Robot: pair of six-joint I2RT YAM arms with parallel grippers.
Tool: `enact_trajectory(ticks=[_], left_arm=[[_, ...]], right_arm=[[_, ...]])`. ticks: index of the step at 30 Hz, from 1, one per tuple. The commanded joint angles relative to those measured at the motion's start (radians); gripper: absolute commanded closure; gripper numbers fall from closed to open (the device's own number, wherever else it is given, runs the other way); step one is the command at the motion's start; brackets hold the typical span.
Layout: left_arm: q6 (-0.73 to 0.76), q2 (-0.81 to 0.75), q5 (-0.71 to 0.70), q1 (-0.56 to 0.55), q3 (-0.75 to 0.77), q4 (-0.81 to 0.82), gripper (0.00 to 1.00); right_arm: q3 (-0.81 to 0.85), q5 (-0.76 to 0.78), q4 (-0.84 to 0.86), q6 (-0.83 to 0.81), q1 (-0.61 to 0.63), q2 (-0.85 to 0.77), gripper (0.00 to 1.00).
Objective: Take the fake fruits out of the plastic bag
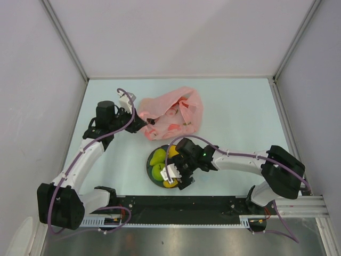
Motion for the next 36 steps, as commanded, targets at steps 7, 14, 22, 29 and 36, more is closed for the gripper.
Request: enact_trajectory(ticks=[7,14,22,29,36], left_arm=[[0.043,-0.003,0.017,0.005,0.01,-0.006,1.0],[0.048,0.008,0.021,0.005,0.022,-0.006,1.0],[0.069,0.0,0.02,-0.003,0.051,0.002,1.0],[0.083,0.0,0.021,-0.011,0.109,-0.009,1.0],[0.066,0.029,0.033,-0.008,0.158,-0.007,1.0]], right_arm=[[0.028,0.001,-0.024,-0.092,0.004,-0.058,0.0],[0.029,0.037,-0.116,-0.138,-0.055,-0.213,0.0],[0.058,0.186,0.303,0.322,-0.235,-0.308,0.0],[0.389,0.205,0.341,0.521,-0.391,0.017,0.19],[0.739,0.168,0.217,0.507,-0.45,0.392,0.42]])
